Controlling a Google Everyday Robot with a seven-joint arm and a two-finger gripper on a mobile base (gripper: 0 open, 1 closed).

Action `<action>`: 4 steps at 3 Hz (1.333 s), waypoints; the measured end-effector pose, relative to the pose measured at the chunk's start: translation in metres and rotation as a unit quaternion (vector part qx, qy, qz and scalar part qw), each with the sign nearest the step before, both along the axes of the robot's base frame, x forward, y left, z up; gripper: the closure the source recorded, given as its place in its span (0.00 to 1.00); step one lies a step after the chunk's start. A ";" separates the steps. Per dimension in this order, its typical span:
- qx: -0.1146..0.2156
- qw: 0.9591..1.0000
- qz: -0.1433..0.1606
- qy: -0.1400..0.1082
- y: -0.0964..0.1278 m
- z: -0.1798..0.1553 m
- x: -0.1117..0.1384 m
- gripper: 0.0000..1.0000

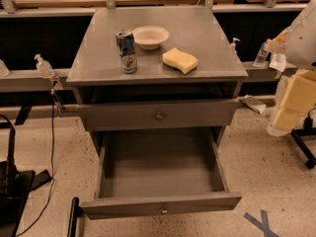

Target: Place redbull can into middle drawer

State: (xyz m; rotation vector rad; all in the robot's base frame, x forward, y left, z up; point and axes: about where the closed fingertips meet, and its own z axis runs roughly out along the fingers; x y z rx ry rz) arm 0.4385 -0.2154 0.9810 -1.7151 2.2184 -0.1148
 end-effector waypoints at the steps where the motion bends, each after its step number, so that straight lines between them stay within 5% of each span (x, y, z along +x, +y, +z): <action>1: 0.000 1.000 0.000 0.000 0.000 0.000 0.000 0.00; 2: 0.018 1.000 -0.004 -0.023 0.008 0.015 0.024 0.00; 3: 0.069 0.991 0.010 -0.111 0.048 0.065 0.127 0.00; 4: 0.186 0.966 0.029 -0.174 0.094 0.084 0.213 0.00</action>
Offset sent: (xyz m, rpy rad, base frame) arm 0.1241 0.0382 0.0798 0.1918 -0.2191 -0.0397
